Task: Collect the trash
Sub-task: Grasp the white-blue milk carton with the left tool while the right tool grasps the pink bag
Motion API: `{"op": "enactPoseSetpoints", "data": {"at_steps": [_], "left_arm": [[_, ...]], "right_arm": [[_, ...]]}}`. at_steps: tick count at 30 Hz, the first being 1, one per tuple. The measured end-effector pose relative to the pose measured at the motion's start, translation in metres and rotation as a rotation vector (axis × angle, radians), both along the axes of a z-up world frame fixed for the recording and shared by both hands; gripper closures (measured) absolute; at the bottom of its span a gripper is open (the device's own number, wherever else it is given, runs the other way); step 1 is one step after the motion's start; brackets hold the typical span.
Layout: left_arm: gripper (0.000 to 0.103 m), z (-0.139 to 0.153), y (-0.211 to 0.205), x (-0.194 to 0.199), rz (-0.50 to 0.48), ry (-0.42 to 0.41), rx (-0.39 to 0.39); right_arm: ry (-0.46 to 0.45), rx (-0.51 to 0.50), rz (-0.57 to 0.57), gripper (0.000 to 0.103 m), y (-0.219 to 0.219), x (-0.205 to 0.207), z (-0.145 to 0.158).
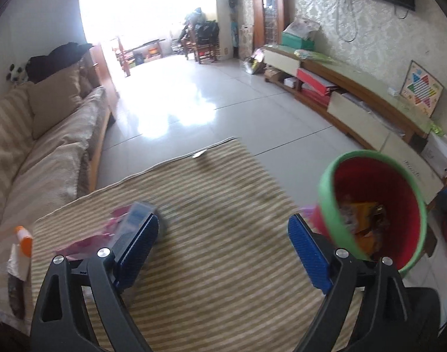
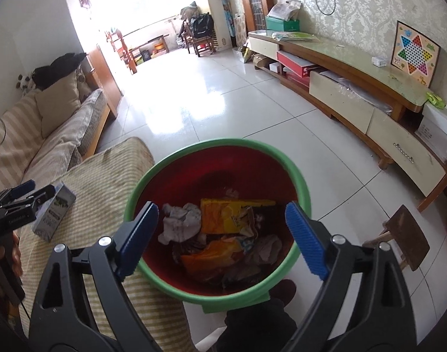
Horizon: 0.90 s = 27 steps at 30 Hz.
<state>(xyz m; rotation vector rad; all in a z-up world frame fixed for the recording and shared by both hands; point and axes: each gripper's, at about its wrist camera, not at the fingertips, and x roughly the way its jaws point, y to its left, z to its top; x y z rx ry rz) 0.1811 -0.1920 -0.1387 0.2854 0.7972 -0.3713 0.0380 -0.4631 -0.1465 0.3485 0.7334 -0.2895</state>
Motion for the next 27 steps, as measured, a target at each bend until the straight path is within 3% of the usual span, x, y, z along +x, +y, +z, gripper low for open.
{"op": "enactPoseSetpoints", "data": {"at_steps": [6,12,13,14,15,21,24,27], "left_arm": [[0.024,-0.028,0.092,0.044,0.173,0.100,0.081],[0.032,-0.049,0.103,0.060,0.150,0.210,0.041],[0.036,-0.054,0.101,0.061,0.139,0.217,0.047],[0.056,-0.060,0.096,0.061,0.130,0.226,0.058],[0.058,-0.064,0.094,0.060,0.126,0.232,0.073],[0.064,-0.047,0.118,0.021,0.126,0.230,-0.029],[0.066,-0.043,0.151,-0.018,0.165,0.250,-0.079],[0.066,-0.046,0.185,-0.055,0.222,0.251,-0.081]], "right_arm": [[0.027,0.043,0.042,0.016,0.027,0.003,-0.012],[0.044,0.047,0.094,0.016,0.057,0.011,-0.012],[0.045,0.042,0.102,0.016,0.062,0.012,-0.010],[0.045,0.034,0.112,0.016,0.067,0.013,-0.008],[0.046,0.028,0.119,0.016,0.071,0.014,-0.006],[0.041,0.002,0.212,0.016,0.105,0.039,0.006],[0.057,-0.019,0.330,0.016,0.141,0.065,0.007],[0.072,-0.114,0.476,0.016,0.193,0.096,0.009]]}}
